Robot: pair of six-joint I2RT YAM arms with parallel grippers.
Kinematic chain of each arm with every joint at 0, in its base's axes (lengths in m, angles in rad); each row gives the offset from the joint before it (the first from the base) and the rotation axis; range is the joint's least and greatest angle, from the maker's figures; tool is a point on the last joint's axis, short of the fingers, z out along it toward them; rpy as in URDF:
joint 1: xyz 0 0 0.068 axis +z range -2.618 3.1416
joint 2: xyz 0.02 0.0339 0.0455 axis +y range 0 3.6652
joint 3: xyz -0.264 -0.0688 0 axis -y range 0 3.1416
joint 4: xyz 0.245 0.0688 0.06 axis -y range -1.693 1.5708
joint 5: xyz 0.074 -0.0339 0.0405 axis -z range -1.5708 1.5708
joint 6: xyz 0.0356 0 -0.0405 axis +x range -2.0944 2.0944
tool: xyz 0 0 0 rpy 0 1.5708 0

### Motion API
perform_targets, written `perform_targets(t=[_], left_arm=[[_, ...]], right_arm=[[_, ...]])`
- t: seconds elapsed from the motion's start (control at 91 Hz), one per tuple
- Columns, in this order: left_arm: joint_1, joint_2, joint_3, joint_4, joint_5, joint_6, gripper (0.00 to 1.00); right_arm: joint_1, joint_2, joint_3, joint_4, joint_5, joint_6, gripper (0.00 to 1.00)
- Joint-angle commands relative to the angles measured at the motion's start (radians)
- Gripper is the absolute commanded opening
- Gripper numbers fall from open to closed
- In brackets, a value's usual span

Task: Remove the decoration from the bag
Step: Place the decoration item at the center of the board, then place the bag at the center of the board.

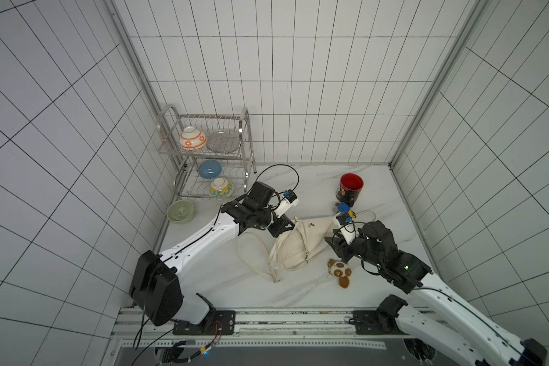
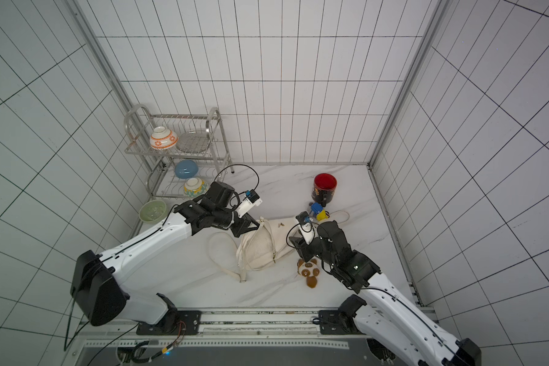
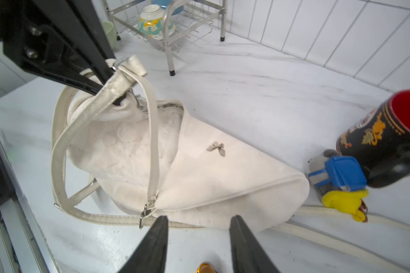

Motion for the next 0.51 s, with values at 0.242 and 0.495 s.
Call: perform_targets(t=[0.242,0.495], left_arm=[[0.086,-0.135,-0.18,-0.181,-0.374,-0.154,0.0],[0.077,0.021,-0.163,-0.155,-0.243,-0.206,0.08]], right_arm=[[-0.212,0.042,-0.019,-0.014,0.019,0.114,0.68],[-0.322,0.116,-0.007,0.032,-0.06,0.153,0.75]])
